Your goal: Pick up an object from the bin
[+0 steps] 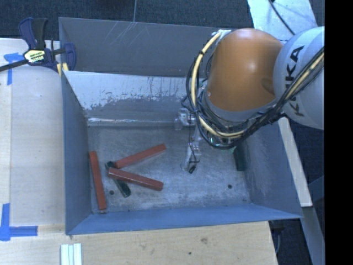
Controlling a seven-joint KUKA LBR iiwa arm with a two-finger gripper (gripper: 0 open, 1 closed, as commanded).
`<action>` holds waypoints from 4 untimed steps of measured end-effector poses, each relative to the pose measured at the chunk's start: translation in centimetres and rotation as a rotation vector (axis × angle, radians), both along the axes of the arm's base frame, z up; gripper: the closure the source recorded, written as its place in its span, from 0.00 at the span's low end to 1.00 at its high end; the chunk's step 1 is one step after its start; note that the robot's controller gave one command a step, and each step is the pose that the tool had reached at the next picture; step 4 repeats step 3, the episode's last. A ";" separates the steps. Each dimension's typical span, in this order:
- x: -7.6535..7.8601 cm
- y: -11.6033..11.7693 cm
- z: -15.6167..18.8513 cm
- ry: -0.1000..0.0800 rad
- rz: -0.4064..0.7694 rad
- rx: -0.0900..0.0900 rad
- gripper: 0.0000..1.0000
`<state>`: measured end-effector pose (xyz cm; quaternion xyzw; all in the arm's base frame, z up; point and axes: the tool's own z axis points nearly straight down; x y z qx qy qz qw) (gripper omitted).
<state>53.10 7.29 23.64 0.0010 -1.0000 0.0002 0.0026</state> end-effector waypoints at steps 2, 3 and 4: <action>3.4 2.5 -14.4 -0.007 0.256 0.001 1.00; 0.0 3.1 -2.1 -0.016 0.266 0.002 1.00; 0.0 3.1 -2.1 -0.016 0.266 0.002 1.00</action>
Offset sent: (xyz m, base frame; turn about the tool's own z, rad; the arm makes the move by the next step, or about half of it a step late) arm 0.0337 0.0263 -0.1441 -0.2597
